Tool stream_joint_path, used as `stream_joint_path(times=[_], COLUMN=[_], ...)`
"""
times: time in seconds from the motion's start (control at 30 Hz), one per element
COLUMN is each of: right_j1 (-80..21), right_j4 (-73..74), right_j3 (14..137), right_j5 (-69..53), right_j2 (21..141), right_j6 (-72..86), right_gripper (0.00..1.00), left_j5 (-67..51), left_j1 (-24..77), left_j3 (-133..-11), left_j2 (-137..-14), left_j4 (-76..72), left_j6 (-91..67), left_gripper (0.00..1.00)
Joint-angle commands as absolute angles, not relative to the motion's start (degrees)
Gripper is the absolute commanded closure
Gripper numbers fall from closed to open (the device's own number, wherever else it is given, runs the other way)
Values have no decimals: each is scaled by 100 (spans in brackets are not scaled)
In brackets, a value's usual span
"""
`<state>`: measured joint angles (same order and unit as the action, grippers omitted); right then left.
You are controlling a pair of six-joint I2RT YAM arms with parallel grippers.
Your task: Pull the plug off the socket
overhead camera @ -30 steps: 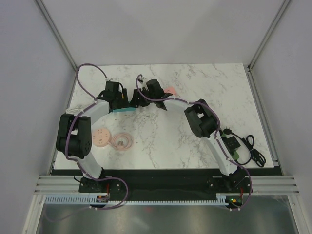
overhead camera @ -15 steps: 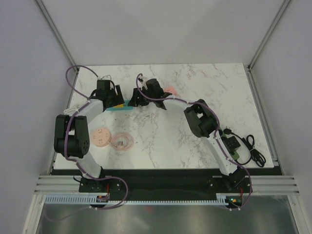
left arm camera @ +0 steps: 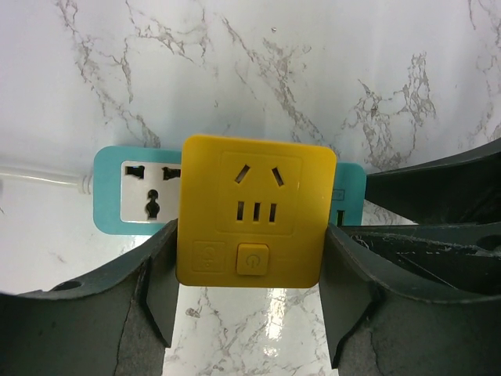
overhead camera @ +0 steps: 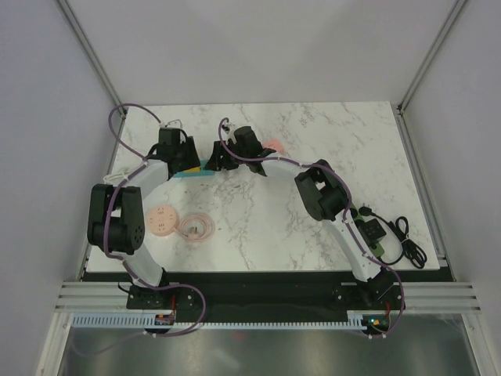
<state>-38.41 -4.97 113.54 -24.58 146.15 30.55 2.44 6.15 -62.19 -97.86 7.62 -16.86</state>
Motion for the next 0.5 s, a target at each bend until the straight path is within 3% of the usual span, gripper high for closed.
stream_joint_path(times=[0.0, 0.47], right_j1=[-3858, -3937], right_j4=[-501, 492], right_j3=[11619, 12348], right_j5=[-2382, -2127], right_j2=[14678, 15205], right_j6=[3059, 3041], right_gripper=[34, 41], left_j5=[158, 150], left_j1=[756, 1019], left_j3=[-6214, -6126], left_j2=[-9580, -8939], left_j4=[545, 422], left_j6=[-1714, -1714], left_gripper=[98, 98])
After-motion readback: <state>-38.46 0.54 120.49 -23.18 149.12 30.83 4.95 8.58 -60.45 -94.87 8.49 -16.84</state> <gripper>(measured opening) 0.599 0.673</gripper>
